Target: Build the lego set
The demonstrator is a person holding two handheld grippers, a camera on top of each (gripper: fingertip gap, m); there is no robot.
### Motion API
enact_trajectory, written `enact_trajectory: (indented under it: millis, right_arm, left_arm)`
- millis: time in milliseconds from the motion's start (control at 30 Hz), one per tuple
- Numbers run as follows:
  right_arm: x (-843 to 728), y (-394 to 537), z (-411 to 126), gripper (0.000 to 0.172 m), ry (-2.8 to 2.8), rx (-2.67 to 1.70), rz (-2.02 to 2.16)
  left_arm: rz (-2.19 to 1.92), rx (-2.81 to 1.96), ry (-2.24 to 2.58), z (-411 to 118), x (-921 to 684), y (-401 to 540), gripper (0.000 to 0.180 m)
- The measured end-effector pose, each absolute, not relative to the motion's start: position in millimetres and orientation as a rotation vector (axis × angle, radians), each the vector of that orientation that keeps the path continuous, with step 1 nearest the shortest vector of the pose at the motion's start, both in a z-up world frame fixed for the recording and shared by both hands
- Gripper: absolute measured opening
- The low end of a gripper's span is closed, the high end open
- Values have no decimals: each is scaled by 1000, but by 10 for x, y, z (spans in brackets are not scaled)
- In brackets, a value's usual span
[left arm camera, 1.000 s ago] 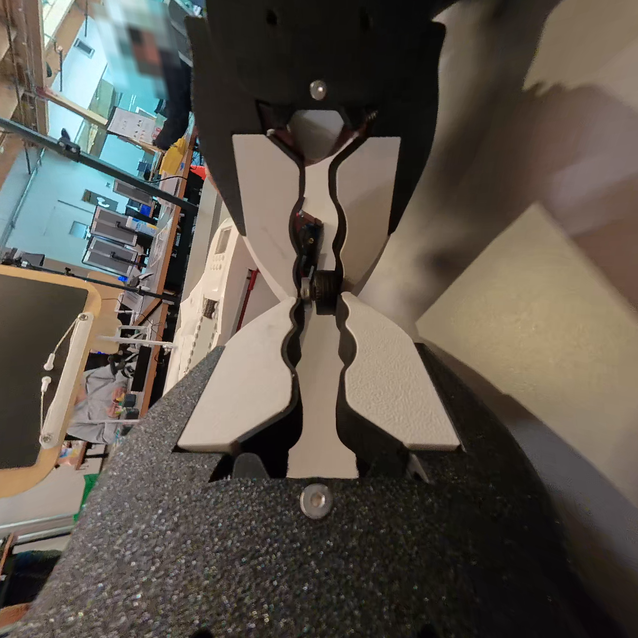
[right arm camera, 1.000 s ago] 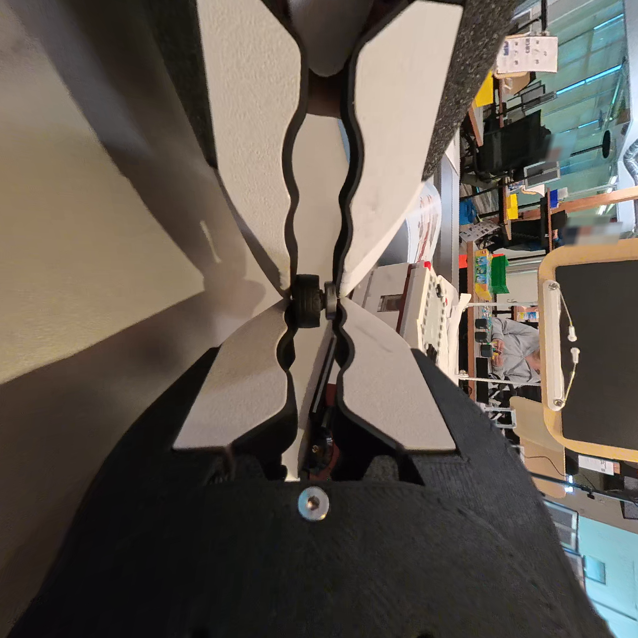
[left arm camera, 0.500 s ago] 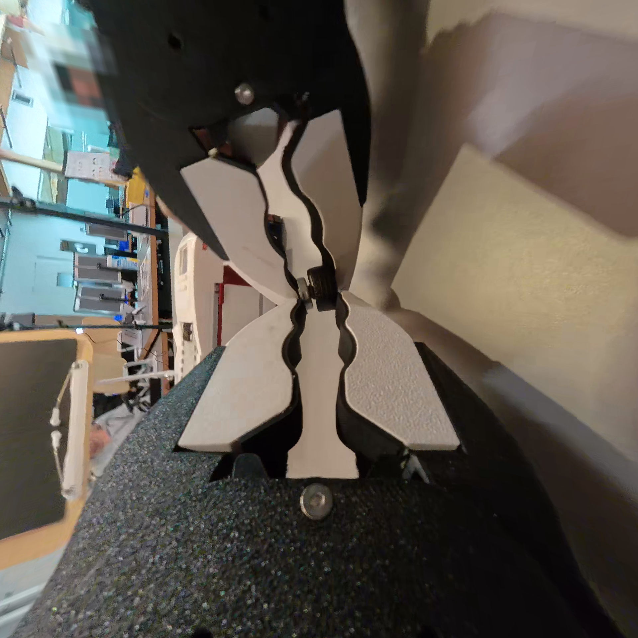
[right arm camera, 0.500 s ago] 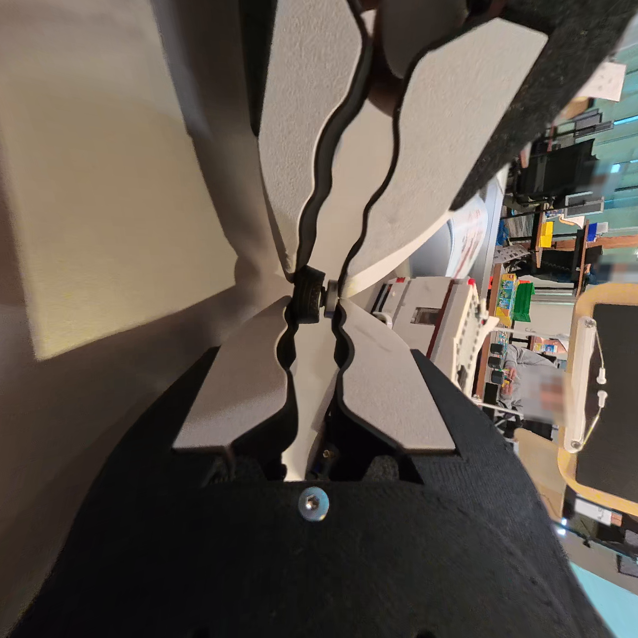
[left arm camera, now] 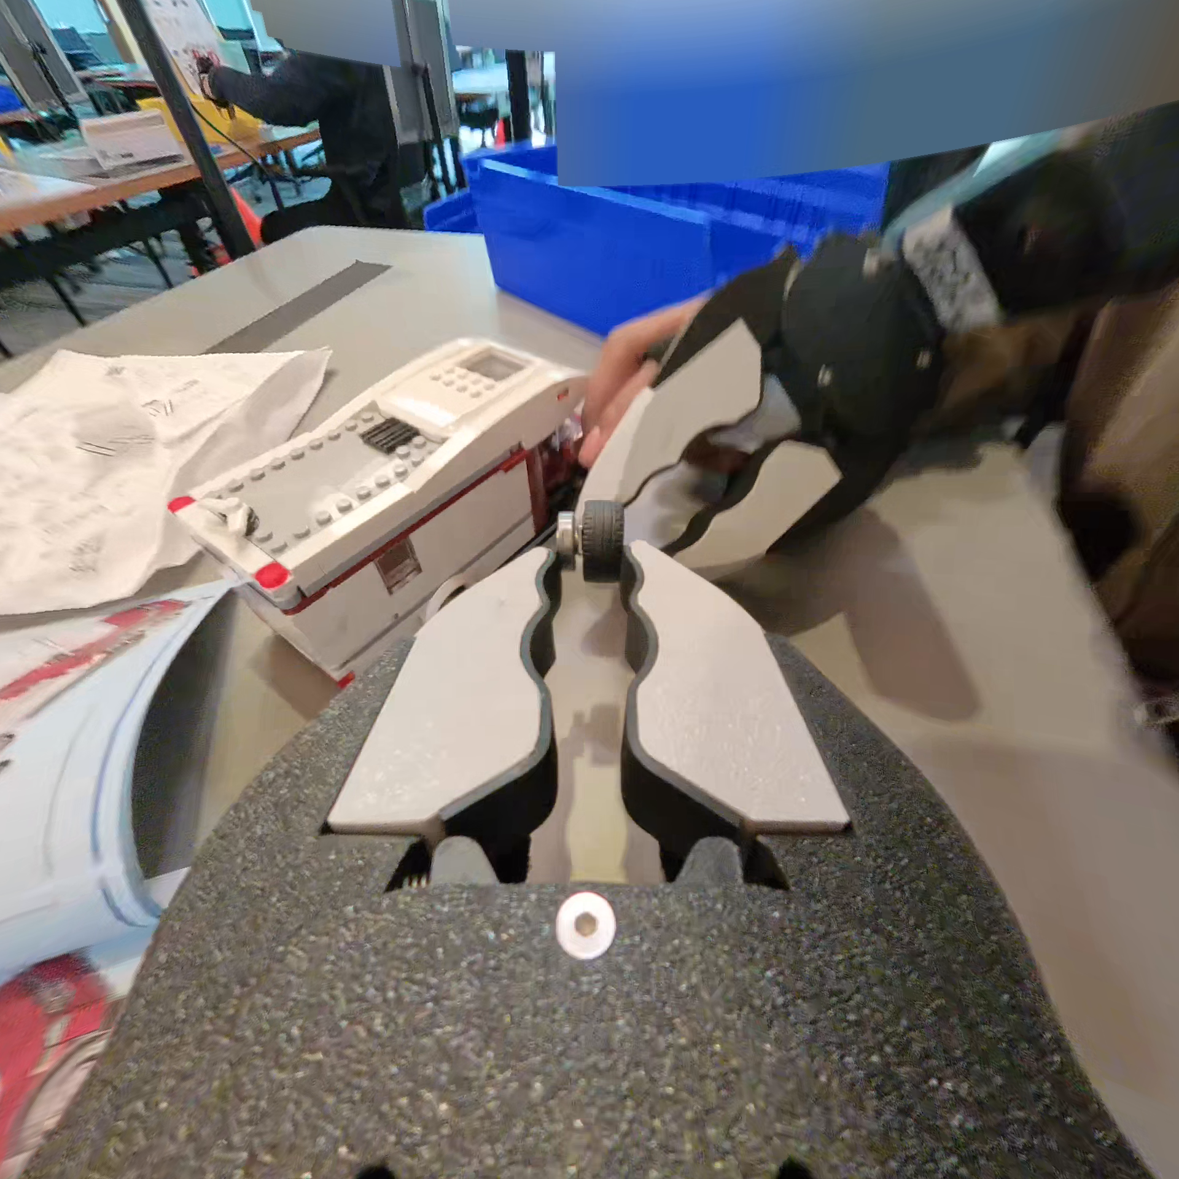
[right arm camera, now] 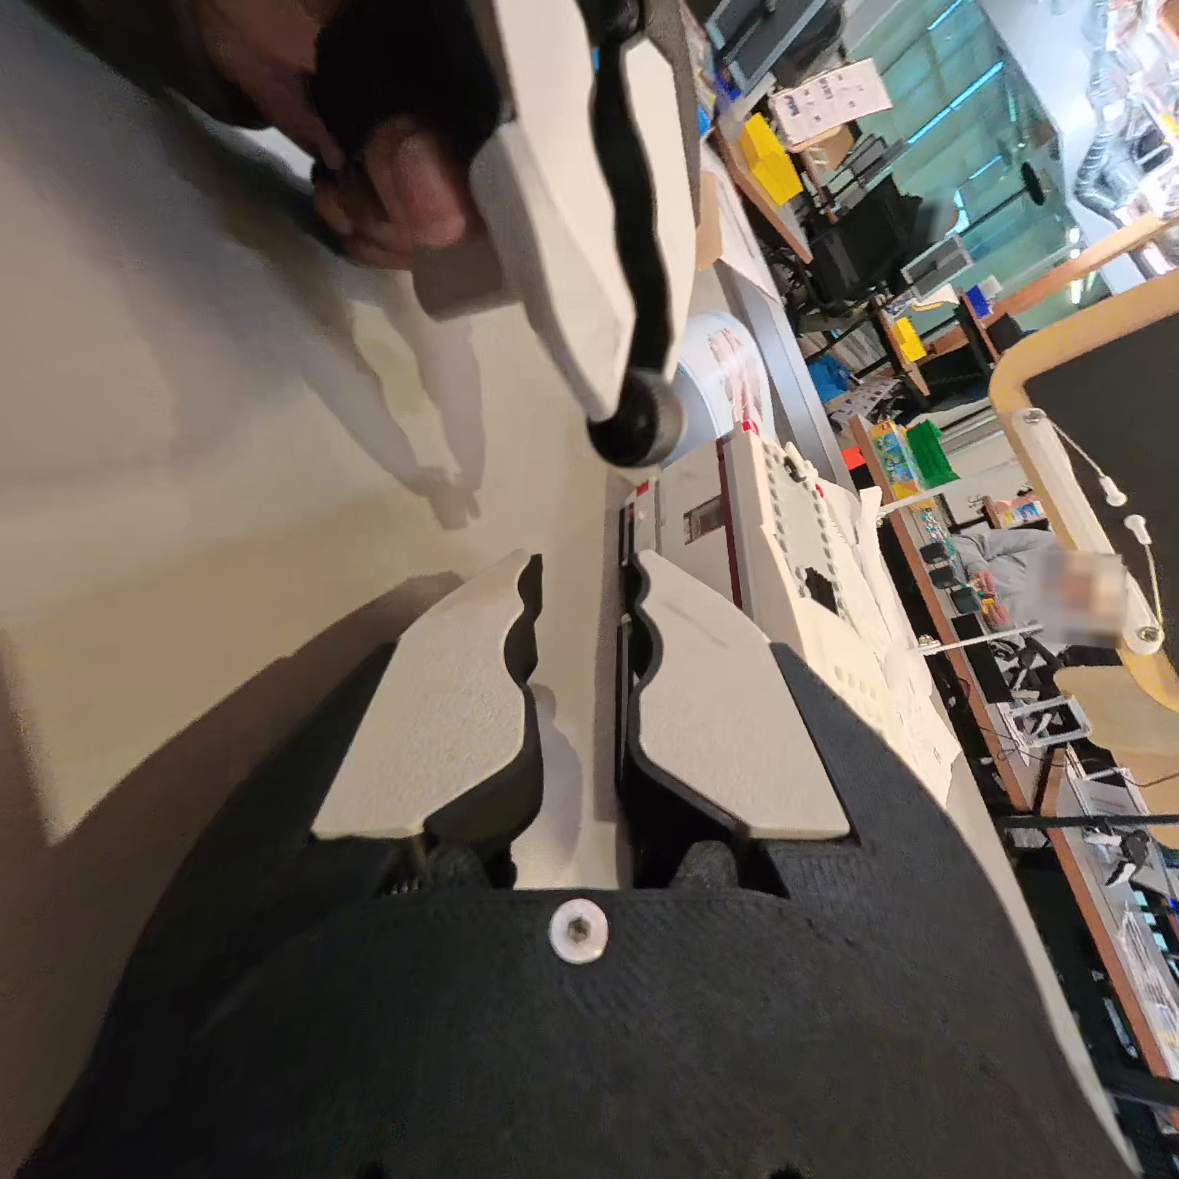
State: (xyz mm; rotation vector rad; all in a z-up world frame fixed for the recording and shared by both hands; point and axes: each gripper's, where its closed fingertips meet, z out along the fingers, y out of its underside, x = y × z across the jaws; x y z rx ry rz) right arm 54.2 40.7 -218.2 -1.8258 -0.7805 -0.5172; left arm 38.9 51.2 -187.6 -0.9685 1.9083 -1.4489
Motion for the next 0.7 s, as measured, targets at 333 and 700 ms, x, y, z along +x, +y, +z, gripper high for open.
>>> enact_trajectory:
  millis: [333, 700]
  right_arm:
    - [370, 97, -1679, 26, -261, -1765, -92]
    - [-216, -144, -1382, 28, 68, -1533, 541]
  left_arm:
    - [-2089, -1315, 1382, -1375, 241, 508, 18]
    - [-2308, -1286, 1034, -1302, -298, -109, 18]
